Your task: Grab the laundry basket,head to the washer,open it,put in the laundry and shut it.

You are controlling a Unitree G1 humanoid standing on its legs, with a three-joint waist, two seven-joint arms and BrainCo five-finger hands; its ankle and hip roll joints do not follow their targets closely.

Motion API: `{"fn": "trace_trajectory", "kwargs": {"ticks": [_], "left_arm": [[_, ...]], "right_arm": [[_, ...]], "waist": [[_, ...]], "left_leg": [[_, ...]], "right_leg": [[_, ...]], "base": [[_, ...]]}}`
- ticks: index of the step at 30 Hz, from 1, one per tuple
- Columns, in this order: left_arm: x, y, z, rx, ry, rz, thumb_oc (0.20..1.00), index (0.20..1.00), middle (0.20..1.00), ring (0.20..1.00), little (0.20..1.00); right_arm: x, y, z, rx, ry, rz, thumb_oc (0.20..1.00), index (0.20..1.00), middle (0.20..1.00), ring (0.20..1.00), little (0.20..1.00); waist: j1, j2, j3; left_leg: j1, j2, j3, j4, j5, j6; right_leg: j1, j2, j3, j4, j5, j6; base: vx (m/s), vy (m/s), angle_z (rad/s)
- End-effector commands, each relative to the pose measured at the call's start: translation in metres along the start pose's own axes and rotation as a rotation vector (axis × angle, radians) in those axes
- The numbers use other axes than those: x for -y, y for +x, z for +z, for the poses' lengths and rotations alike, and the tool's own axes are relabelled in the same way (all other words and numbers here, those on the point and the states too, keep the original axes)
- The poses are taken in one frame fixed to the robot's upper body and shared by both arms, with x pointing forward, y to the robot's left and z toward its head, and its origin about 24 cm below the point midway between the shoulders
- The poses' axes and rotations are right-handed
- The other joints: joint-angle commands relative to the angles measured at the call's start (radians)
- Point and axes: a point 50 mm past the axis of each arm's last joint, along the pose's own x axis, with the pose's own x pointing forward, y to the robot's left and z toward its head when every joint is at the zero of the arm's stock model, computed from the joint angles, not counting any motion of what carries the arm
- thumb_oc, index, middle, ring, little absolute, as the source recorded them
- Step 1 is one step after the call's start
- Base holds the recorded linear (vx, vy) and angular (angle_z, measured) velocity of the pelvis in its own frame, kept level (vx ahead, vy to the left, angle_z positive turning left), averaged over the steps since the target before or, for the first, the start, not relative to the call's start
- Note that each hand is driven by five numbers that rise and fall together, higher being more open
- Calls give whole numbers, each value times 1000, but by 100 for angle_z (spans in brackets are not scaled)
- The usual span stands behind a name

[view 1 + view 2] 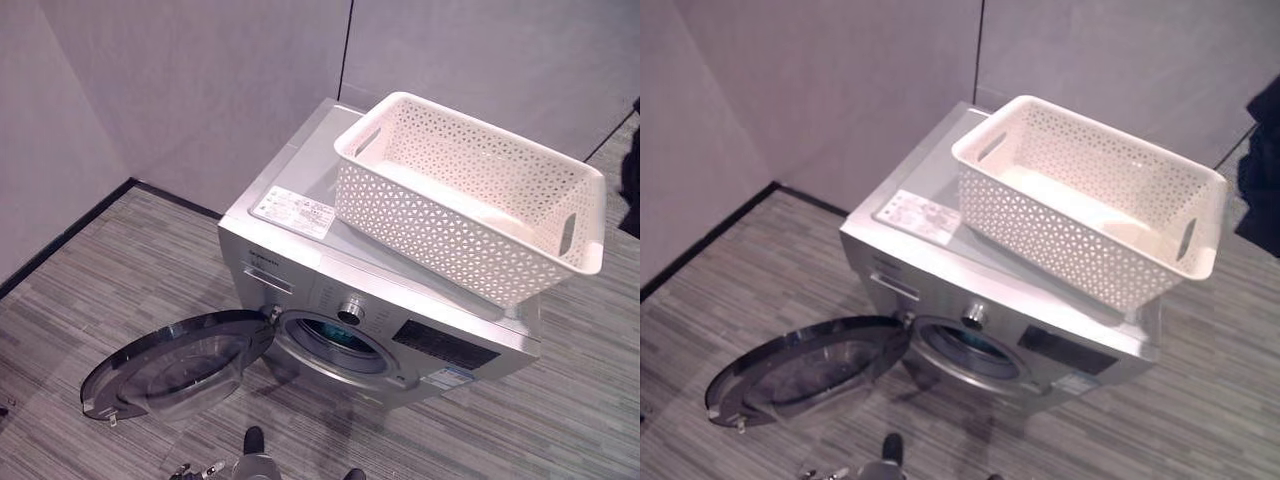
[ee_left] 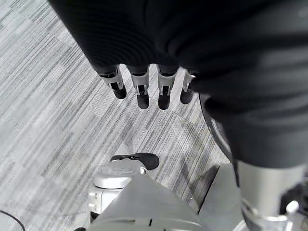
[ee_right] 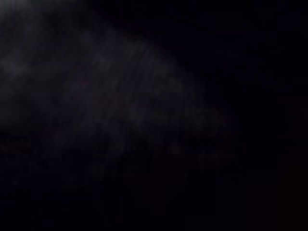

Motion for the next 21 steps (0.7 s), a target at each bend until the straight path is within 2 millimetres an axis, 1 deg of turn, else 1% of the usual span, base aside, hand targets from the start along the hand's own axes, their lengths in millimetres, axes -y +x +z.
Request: {"fn": "trace_trajectory", "kwargs": {"ticks": [1,2,3,4,5,6,7,9,10,11,16,17,18,19,20,21], "left_arm": [[6,2,1,-8,77,-9,1000,1000,1000,1000,1000],[7,2,1,-7,72,-13,1000,1000,1000,1000,1000],[10,2,4,5,64,-21,1000,1000,1000,1000,1000],[9,2,4,5,67,-20,1000,1000,1000,1000,1000],[12,2,4,11,55,-26,1000,1000,1000,1000,1000],[13,2,4,12,51,-30,1000,1000,1000,1000,1000],[16,2,6,24,44,-38,1000,1000,1000,1000,1000],[19,2,10,48,27,-53,1000,1000,1000,1000,1000],[22,1,13,65,19,-66,1000,1000,1000,1000,1000],[23,1,18,95,4,-79,1000,1000,1000,1000,1000],[22,1,18,94,6,-78,1000,1000,1000,1000,1000],[29,-2,27,147,-90,-144,1000,1000,1000,1000,1000],[30,-4,31,174,-125,-172,1000,1000,1000,1000,1000],[30,-14,42,274,-149,-267,1000,1000,1000,1000,1000],[29,-16,42,280,-153,-280,1000,1000,1000,1000,1000],[28,-19,42,292,-162,-301,1000,1000,1000,1000,1000]], "right_arm": [[38,19,9,89,-68,-149,200,200,200,200,200],[35,14,2,66,-75,-131,200,200,200,200,200],[23,2,-7,25,-72,-80,200,200,200,200,200],[23,1,-8,23,-73,-79,200,200,200,200,200],[11,-14,-18,-33,-40,-38,200,200,200,200,200],[5,-22,-22,-66,-13,-21,200,200,200,200,200],[-6,-33,-26,-112,41,12,200,200,200,200,200],[-26,-55,-31,-179,115,100,200,200,200,200,200],[-39,-70,-27,-200,174,151,200,200,200,200,200],[-52,-89,-23,-220,225,219,200,200,200,200,200],[-52,-90,-23,-223,224,221,200,200,200,200,200],[-72,-121,-27,-280,235,353,200,200,200,200,200],[-80,-136,-27,-307,248,411,200,200,200,200,200],[-117,-200,-13,-421,371,642,200,200,200,200,200],[-124,-215,-6,-438,408,699,200,200,200,200,200],[-137,-239,5,-494,491,784,200,200,200,200,200]], "waist": [[16,13,-73],[11,14,-73],[7,21,-72],[9,19,-73],[-3,31,-73],[-6,34,-73],[-7,38,-72],[-12,44,-69],[-14,51,-66],[-20,54,-64],[-19,51,-66],[-26,66,-56],[-28,71,-51],[-36,103,-21],[-39,110,-15],[-39,122,-7]], "left_leg": [[-27,32,32,-114,141,-6],[-26,34,35,-114,142,-8],[-26,36,39,-115,142,-8],[-26,37,39,-115,142,-8],[-23,39,43,-115,139,-7],[-23,39,44,-116,138,-6],[-23,40,46,-116,138,-6],[-23,41,50,-116,137,-5],[-22,41,53,-116,137,-5],[-19,42,56,-116,135,-4],[-19,42,56,-116,135,-4],[-15,42,59,-116,132,-1],[-13,42,59,-116,131,0],[7,37,72,-109,119,13],[16,36,80,-106,114,16],[29,33,92,-103,107,19]], "right_leg": [[111,-23,24,42,-135,62],[110,-23,25,41,-134,63],[110,-23,27,39,-133,63],[110,-22,27,39,-133,62],[110,-23,30,35,-131,63],[109,-23,32,34,-131,63],[108,-23,34,33,-130,62],[105,-23,37,32,-129,61],[104,-24,39,31,-128,61],[103,-24,41,31,-128,59],[104,-24,41,31,-128,59],[105,-25,43,28,-128,58],[108,-25,44,27,-128,57],[114,-33,63,24,-129,57],[116,-37,70,21,-128,58],[118,-44,86,16,-125,60]], "base": [[2,-26,-7],[-7,-37,-10],[-9,-30,-9],[-2,-32,-14],[4,-13,-13],[1,-15,-11],[-11,-12,-8],[-21,-21,-7],[0,0,0],[0,0,0],[0,-5,-7],[5,-36,-3],[6,-35,-6],[12,-5,-9],[27,39,-21],[27,61,-38]]}}
